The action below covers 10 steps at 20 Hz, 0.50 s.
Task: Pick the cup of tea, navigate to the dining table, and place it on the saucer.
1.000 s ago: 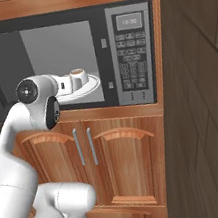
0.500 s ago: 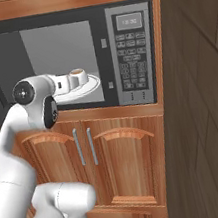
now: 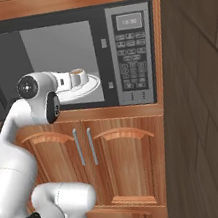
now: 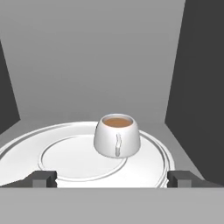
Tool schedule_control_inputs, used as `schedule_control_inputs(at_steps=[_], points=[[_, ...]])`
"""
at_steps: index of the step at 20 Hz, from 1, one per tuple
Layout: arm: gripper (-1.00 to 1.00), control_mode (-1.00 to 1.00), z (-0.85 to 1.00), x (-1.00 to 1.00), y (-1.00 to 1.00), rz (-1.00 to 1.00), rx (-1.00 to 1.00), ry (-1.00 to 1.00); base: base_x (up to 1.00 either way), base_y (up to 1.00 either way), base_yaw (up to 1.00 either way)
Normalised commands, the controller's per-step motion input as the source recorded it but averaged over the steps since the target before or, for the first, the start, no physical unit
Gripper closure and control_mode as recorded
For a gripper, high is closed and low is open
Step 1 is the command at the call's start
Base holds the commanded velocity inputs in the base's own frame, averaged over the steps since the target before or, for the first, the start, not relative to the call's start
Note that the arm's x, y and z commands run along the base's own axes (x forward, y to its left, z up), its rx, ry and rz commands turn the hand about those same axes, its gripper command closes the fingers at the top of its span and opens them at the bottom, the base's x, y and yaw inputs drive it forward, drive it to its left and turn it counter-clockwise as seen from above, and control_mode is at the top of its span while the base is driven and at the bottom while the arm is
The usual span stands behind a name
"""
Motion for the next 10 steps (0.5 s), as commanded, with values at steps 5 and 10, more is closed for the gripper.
schedule_control_inputs(at_steps=[5, 10], points=[[-1.0, -1.0, -0.1, 0.29, -0.01, 0.0, -0.01, 0.02, 0.0, 0.0, 0.0], [-1.0, -1.0, 0.0, 0.26, -0.04, 0.0, 0.0, 0.01, 0.0, 0.0, 0.0]])
